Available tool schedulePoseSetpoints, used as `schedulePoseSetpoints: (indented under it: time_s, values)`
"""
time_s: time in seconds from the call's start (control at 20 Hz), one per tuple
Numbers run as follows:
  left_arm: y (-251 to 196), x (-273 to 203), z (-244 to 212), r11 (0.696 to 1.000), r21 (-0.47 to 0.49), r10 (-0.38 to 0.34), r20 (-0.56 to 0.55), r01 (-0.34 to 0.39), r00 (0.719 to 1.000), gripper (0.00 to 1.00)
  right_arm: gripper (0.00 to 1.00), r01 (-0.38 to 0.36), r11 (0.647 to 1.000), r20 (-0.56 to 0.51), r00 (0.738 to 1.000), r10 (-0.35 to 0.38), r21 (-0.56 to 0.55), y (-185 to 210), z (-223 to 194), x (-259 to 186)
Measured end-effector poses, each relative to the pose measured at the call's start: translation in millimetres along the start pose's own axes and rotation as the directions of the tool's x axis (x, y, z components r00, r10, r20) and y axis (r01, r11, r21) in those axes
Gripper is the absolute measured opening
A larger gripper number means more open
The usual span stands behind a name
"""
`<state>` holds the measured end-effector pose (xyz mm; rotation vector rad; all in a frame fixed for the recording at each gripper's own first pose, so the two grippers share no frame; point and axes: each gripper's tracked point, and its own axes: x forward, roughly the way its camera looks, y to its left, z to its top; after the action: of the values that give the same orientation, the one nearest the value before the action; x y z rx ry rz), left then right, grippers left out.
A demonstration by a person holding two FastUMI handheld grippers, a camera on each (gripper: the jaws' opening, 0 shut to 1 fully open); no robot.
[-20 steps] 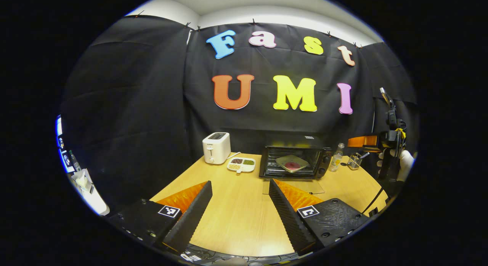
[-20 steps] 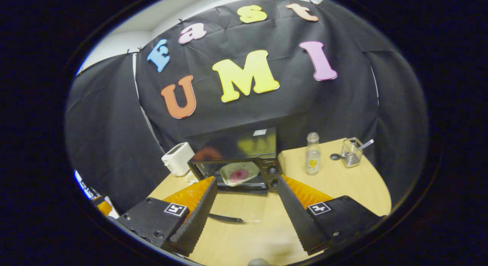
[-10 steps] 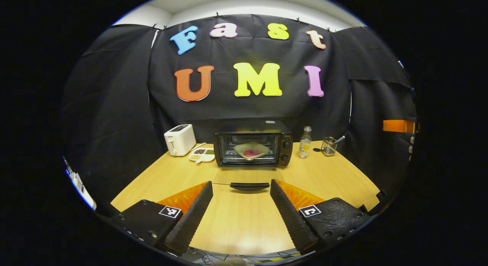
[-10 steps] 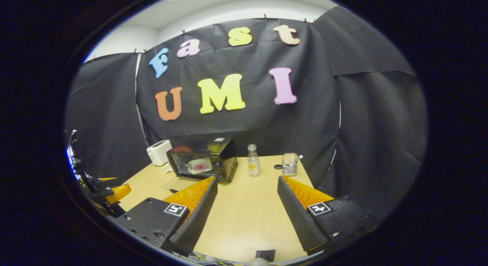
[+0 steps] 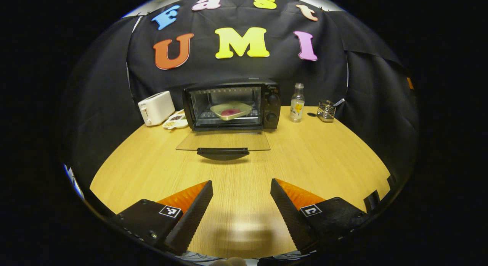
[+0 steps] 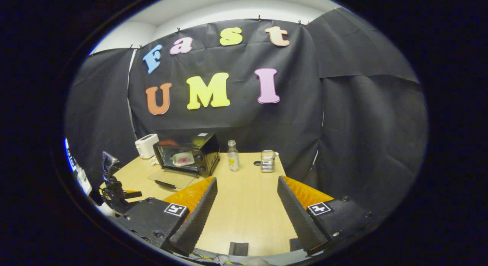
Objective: Open the electric oven with the left hand, put the food in, and close the electric oven.
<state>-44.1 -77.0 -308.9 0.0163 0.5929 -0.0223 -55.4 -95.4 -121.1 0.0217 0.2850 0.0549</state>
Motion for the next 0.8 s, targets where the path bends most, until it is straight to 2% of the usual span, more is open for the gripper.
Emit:
schedulePoseSetpoints:
  time_s: [0.05, 0.1, 0.15, 0.2, 0.25, 0.3, 0.4, 0.6, 0.8]
  values:
    - [4, 14, 1, 1.000, -0.001, 0.001, -0.002, -0.001, 1.000, 0.97, 0.95, 0.009, 1.000, -0.007, 1.000, -0.009, -0.013, 0, 2, 2]
    - [7, 29, 1, 1.000, -0.006, 0.003, -0.008, -0.003, 1.000, 0.98, 1.00, 0.022, 0.999, -0.018, 1.000, -0.023, -0.027, 0, 3, 6]
    - [12, 47, 4, 1.000, -0.008, 0.004, -0.008, -0.004, 1.000, 0.98, 0.96, 0.046, 0.998, -0.034, 0.998, -0.047, -0.041, -3, 3, 10]
    - [18, 64, 5, 1.000, 0.001, 0.010, -0.009, -0.010, 1.000, 0.98, 1.00, 0.064, 0.997, -0.041, 0.997, -0.066, -0.043, -5, 6, 14]
    - [24, 79, 5, 1.000, 0.013, 0.021, -0.018, -0.021, 1.000, 0.97, 0.96, 0.081, 0.996, -0.044, 0.996, -0.082, -0.034, -6, 12, 18]
    - [30, 91, 2, 0.999, 0.018, 0.030, -0.035, -0.030, 0.999, 0.97, 1.00, 0.090, 0.996, -0.049, 0.995, -0.091, -0.021, -4, 15, 23]
    - [34, 111, 0, 0.999, 0.021, 0.031, -0.055, -0.030, 0.998, 0.98, 1.00, 0.098, 0.995, -0.051, 0.994, -0.098, -0.007, 1, 23, 33]
    - [38, 135, -8, 0.999, 0.036, 0.039, -0.085, -0.036, 0.996, 0.98, 1.00, 0.098, 0.995, -0.049, 0.994, -0.099, -0.036, 2, 34, 51]
    - [40, 145, -4, 0.999, -0.006, 0.038, -0.068, -0.039, 0.997, 0.98, 1.00, 0.091, 0.995, -0.065, 0.994, -0.093, -0.036, 3, 35, 62]
